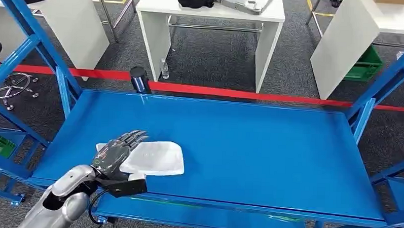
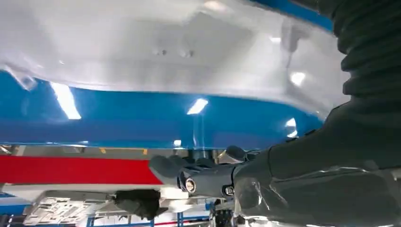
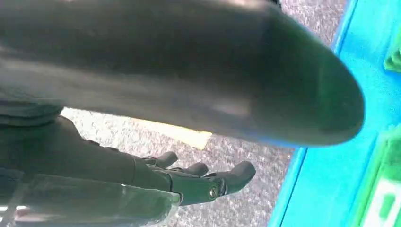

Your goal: Take the parts from the cabinet and place them on the table.

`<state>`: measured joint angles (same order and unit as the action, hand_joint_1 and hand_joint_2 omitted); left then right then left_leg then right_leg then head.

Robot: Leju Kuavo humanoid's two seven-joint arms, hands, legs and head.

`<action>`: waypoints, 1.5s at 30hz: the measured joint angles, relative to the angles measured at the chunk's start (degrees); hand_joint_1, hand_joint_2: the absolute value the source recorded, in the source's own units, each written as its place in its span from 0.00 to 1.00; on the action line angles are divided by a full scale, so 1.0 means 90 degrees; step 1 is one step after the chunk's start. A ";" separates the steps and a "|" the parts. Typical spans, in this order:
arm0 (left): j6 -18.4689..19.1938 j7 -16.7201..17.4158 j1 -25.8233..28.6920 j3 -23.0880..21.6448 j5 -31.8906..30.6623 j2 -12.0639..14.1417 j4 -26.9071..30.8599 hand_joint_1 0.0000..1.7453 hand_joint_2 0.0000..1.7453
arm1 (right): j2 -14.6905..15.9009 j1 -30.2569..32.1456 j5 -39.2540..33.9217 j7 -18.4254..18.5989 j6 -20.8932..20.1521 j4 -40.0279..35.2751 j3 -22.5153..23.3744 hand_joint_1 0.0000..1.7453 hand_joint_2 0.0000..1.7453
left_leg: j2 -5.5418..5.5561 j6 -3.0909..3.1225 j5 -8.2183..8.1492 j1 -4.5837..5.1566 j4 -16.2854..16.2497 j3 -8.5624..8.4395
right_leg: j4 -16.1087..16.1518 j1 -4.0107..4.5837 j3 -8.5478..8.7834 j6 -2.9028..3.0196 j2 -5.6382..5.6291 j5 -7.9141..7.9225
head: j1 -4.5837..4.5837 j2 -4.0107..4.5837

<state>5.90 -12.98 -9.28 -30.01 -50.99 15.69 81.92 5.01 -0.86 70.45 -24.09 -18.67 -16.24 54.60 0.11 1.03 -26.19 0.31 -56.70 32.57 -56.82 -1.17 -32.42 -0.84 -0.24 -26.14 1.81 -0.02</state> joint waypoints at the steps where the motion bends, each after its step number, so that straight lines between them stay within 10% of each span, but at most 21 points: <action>1: 0.0000 -0.0005 -0.0014 -0.0010 0.0000 -0.0021 -0.0005 0.00 1.00 | -0.0002 -0.0001 0.0002 0.0000 -0.0002 0.0002 -0.0002 0.00 0.00 | -0.0005 0.0063 0.0082 -0.0073 0.0139 -0.0098 | -0.0040 0.0018 -0.0039 -0.0018 0.0004 -0.0032 | -0.0007 0.0000; 6: 0.0015 -0.0036 -0.0087 -0.0083 0.0066 -0.0160 -0.0126 0.00 1.00 | 0.0024 0.0014 0.0002 0.0000 0.0000 0.0039 -0.0002 0.00 0.00 | -0.0012 0.0129 0.0121 -0.0029 0.0175 -0.0090 | -0.2105 0.0015 -0.1034 0.0037 0.0009 -0.0860 | -0.0032 0.0000; 8: 0.0029 -0.0044 -0.0088 -0.0131 0.0078 -0.0204 -0.0170 0.00 1.00 | 0.0024 0.0031 -0.0010 0.0000 0.0010 0.0066 -0.0002 0.00 0.00 | -0.0004 0.0124 0.0117 -0.0033 0.0165 -0.0095 | -0.1793 0.0002 -0.0898 -0.0081 0.0011 -0.0663 | -0.0034 0.0000; 10: 0.0032 -0.0056 -0.0103 -0.0158 0.0092 -0.0238 -0.0192 0.00 1.00 | 0.0044 0.0034 -0.0046 -0.0005 0.0029 0.0068 -0.0002 0.00 0.00 | 0.0005 0.0077 0.0079 -0.0044 0.0099 -0.0094 | -0.0511 -0.0034 -0.0262 -0.0218 0.0021 -0.0165 | -0.0034 0.0000; 11: 0.0034 -0.0061 -0.0118 -0.0170 0.0097 -0.0243 -0.0199 0.00 1.00 | 0.0046 0.0034 -0.0058 -0.0010 0.0032 0.0070 -0.0002 0.00 0.00 | 0.0002 0.0028 0.0037 -0.0031 0.0033 -0.0069 | -0.0057 -0.0047 -0.0072 -0.0182 0.0038 -0.0080 | -0.0041 0.0000; 17: 0.0051 -0.0075 -0.0170 -0.0223 0.0114 -0.0253 -0.0245 0.00 1.00 | 0.0034 0.0056 -0.0065 -0.0012 0.0036 0.0109 -0.0002 0.00 0.00 | 0.0000 -0.0106 -0.0130 -0.0028 -0.0166 0.0048 | -0.0081 -0.0060 -0.0040 0.0082 0.0009 -0.0033 | -0.0027 0.0000; 20: 0.0053 -0.0090 -0.0202 -0.0245 0.0143 -0.0250 -0.0286 0.02 1.00 | 0.0036 0.0058 -0.0063 -0.0012 0.0036 0.0112 -0.0002 0.00 0.00 | -0.0002 -0.0212 -0.0840 -0.0078 -0.1608 0.0711 | -0.0085 -0.0048 -0.0045 0.0127 0.0011 -0.0040 | -0.0010 0.0000; 22: 0.0070 -0.0104 -0.0189 -0.0277 0.0204 -0.0241 -0.0332 0.93 1.00 | 0.0034 0.0056 -0.0056 -0.0012 0.0032 0.0114 -0.0002 0.00 0.00 | -0.0002 -0.0220 -0.0922 -0.0095 -0.2158 0.1000 | -0.0086 -0.0036 -0.0042 0.0131 0.0012 -0.0043 | -0.0010 0.0000; 26: 0.0138 -0.0194 -0.0202 -0.0277 0.0333 -0.0190 -0.0357 1.00 1.00 | 0.0029 0.0048 -0.0053 -0.0039 0.0002 0.0114 -0.0002 0.00 0.00 | -0.0001 -0.0055 0.0067 -0.0062 -0.0213 0.0066 | -0.0076 -0.0015 0.0003 0.0127 -0.0015 -0.0047 | -0.0010 0.0000; 32: 0.0192 -0.0255 -0.0223 -0.0287 0.0340 -0.0097 -0.0371 1.00 1.00 | -0.0019 0.0047 -0.0058 -0.0121 -0.0005 0.0151 -0.0005 0.00 0.00 | -0.0025 0.0076 0.0087 -0.0048 0.0152 -0.0114 | -0.0088 -0.0008 -0.0063 -0.0015 0.0006 -0.0054 | -0.0024 0.0000; 37: 0.0194 -0.0272 -0.0255 -0.0304 0.0347 -0.0083 -0.0379 1.00 1.00 | -0.0010 0.0063 -0.0063 -0.0124 -0.0005 0.0165 -0.0005 0.00 0.00 | -0.0017 0.0131 0.0120 -0.0015 0.0173 -0.0098 | -0.2135 0.0002 -0.1059 0.0006 0.0006 -0.0838 | -0.0039 0.0000; 41: 0.0194 -0.0282 -0.0290 -0.0320 0.0345 -0.0095 -0.0379 0.97 1.00 | 0.0005 0.0045 -0.0070 -0.0124 -0.0005 0.0170 -0.0005 0.00 0.00 | 0.0005 0.0059 0.0063 -0.0037 0.0079 -0.0110 | -0.0250 -0.0051 -0.0135 -0.0244 0.0026 -0.0065 | -0.0041 0.0000; 45: 0.0221 -0.0282 -0.0311 -0.0316 0.0389 -0.0080 -0.0362 0.93 1.00 | -0.0007 0.0062 -0.0090 -0.0136 -0.0005 0.0172 -0.0005 0.00 0.00 | 0.0006 -0.0039 0.0009 0.0003 -0.0007 -0.0063 | -0.0101 0.0017 -0.0056 0.0025 0.0017 -0.0030 | -0.0044 0.0000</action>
<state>7.89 -15.52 -12.08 -32.85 -47.49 14.97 78.66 4.94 -0.29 69.64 -25.31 -18.71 -14.69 54.55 0.16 0.68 -26.10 0.33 -56.77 32.01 -57.73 -1.01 -32.92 -0.62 -0.09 -26.41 1.42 -0.02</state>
